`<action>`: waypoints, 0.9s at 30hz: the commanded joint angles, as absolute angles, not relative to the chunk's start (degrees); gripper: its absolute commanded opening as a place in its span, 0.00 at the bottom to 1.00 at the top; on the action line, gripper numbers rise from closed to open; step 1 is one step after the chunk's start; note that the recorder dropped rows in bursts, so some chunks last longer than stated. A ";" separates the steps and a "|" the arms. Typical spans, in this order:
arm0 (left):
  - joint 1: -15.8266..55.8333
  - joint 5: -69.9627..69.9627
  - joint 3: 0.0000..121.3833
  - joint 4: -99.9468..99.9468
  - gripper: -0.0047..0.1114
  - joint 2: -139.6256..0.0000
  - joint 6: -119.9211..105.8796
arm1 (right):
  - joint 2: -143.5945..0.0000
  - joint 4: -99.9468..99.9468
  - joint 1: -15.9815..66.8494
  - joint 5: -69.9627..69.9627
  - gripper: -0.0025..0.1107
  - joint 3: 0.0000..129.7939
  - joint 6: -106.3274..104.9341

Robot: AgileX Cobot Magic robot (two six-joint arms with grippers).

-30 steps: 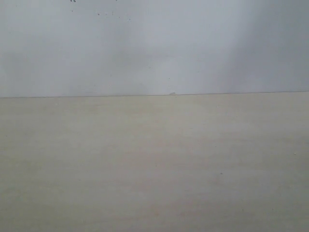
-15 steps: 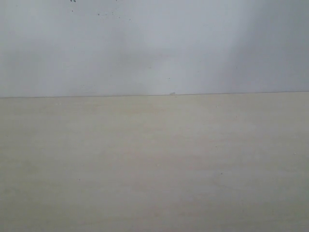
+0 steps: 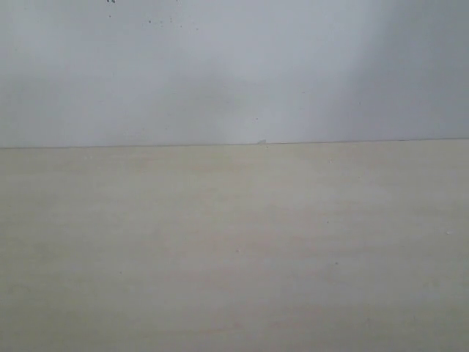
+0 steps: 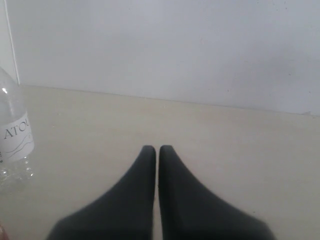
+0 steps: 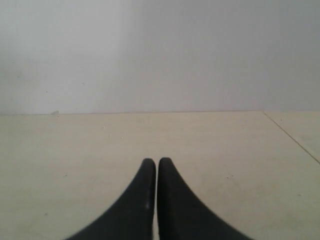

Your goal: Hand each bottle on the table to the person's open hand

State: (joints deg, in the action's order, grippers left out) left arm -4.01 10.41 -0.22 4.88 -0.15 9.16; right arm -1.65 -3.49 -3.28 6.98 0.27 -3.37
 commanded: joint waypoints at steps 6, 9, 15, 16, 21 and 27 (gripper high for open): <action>-4.16 10.47 0.00 4.91 0.08 0.00 9.23 | -1.28 -3.02 -3.42 7.36 0.03 0.00 -3.05; -4.16 10.47 0.00 4.91 0.08 0.00 9.23 | -1.28 -3.02 -3.42 7.36 0.03 0.00 -3.05; -4.16 10.47 0.00 4.91 0.08 0.00 9.23 | -1.28 -3.02 -3.42 7.36 0.03 0.00 -3.05; -4.16 10.47 0.00 4.91 0.08 0.00 9.23 | -1.28 -3.02 -3.42 7.36 0.03 0.00 -3.05; -4.16 10.47 0.00 4.91 0.08 0.00 9.23 | -1.28 -3.02 -3.42 7.36 0.03 0.00 -3.05; -4.16 10.47 0.00 4.91 0.08 0.00 9.23 | -1.28 -3.02 -3.42 7.36 0.03 0.00 -3.05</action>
State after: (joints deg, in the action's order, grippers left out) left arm -4.01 10.41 -0.22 4.88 -0.15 9.16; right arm -1.65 -3.37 -3.28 7.59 0.01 -2.96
